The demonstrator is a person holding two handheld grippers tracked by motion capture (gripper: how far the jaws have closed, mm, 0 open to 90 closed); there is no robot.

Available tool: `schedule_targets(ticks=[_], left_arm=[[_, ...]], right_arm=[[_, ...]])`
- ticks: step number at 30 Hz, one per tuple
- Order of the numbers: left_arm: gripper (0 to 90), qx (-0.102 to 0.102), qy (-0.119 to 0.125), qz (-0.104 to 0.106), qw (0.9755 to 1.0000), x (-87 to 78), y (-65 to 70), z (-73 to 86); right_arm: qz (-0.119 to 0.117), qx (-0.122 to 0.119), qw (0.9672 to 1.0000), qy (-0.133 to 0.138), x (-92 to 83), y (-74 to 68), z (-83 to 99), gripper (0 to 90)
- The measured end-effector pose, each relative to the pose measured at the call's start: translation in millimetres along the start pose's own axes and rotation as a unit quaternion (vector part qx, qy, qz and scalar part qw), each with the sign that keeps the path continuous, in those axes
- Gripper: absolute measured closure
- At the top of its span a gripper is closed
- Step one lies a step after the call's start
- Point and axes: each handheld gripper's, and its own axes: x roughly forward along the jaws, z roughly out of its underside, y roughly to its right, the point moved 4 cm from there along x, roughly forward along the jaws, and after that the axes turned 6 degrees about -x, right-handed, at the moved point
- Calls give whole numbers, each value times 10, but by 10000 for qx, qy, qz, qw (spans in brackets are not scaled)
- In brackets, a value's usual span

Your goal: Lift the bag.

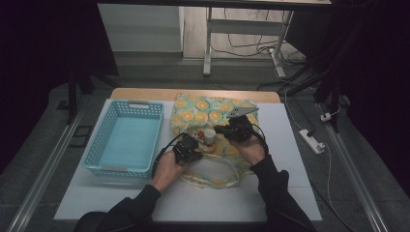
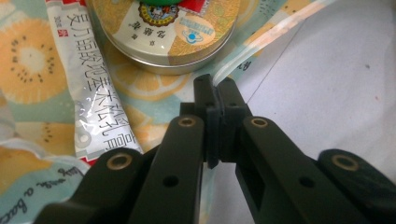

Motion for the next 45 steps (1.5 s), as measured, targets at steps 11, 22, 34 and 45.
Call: schedule_targets(ticks=[11, 22, 34, 45], left_arm=[[896, 41, 109, -38, 9999, -112, 53, -36], [895, -3, 127, 161, 9998, -220, 86, -91], [897, -78, 332, 448, 9984, -448, 69, -185], [897, -62, 526, 679, 9963, -727, 32, -298]], right_arm=[[-85, 22, 9999, -61, -10, 4, -32, 898], [-355, 172, 9991, -162, -3, 78, -146, 900], [-428, 69, 9988, -218, -45, 74, -289, 900], [-462, -28, 9986, -237, -109, 39, -455, 900]])
